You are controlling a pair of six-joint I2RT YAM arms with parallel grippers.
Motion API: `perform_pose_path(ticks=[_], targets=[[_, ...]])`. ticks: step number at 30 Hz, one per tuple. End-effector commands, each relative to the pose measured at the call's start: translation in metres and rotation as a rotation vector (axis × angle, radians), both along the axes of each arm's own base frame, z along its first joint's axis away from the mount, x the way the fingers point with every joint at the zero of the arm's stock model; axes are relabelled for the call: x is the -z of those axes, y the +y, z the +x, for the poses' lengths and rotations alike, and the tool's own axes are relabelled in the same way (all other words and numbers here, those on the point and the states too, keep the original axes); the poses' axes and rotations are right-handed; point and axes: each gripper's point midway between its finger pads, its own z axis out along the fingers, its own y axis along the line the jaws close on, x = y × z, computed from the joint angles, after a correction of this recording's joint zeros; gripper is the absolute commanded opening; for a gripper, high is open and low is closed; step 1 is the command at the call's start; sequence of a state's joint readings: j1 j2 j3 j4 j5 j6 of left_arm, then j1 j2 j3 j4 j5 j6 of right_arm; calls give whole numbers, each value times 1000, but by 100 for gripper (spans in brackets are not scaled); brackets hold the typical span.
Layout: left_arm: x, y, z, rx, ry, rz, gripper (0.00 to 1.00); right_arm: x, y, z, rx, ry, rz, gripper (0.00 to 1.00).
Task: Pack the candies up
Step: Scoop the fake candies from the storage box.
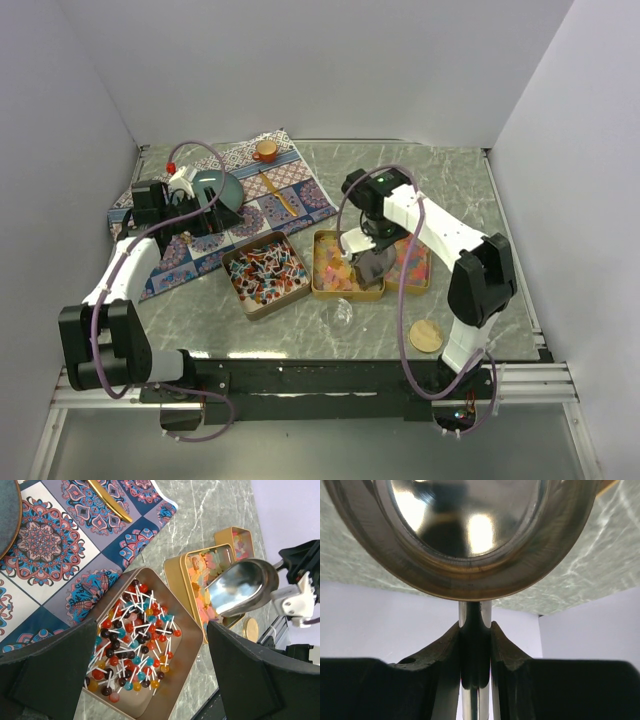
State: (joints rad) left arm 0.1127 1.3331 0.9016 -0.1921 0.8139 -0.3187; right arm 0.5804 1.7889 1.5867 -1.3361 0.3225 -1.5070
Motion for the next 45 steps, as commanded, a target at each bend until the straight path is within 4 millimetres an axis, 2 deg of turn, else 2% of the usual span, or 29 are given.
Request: perform_pose_path(ticks=[1,5,10,16,21,26,29,30,31,32,33,35,36,38,39,40,45], targets=[[-19,1,8,5,-69,10,97,4,18,-9,7,24,-32,0],[-21,1,9,-2,-76,2,98,7,39,-2,50,-11,-43,0],[-24,2,9,-8,-82,2,98,13,49,-1,77,-29,-18,0],[-27,1,14,-6,-79,-4,97,33,56,-14,110,-3,43,0],[-29,3,18,-2,-76,5,97,31,87,-18,139,25,204,0],[-16,3,15,0,-27,10,96,45,81,-31,273,104,204,0],[2,17,15,-112,63,54,94,55,72,-43,334,99,197,0],[17,30,11,-199,129,105,93,56,71,-46,373,94,200,0],[22,35,7,-248,171,108,91,55,69,-49,386,93,199,0],[28,40,2,-276,211,117,89,55,67,-50,398,91,200,0],[34,42,-9,-289,258,126,81,54,66,-49,405,84,206,0],[38,54,-17,-330,294,166,71,51,61,-45,404,45,212,0],[37,57,-21,-339,300,176,58,50,59,-42,400,35,208,0],[47,58,-40,-313,382,188,37,48,58,-35,407,5,214,0],[55,57,-50,-304,433,190,12,47,58,-33,412,1,213,0],[64,55,-68,-298,520,191,1,49,58,-30,414,-5,208,0],[93,55,-121,-371,781,155,1,37,60,-13,415,-59,188,0]])
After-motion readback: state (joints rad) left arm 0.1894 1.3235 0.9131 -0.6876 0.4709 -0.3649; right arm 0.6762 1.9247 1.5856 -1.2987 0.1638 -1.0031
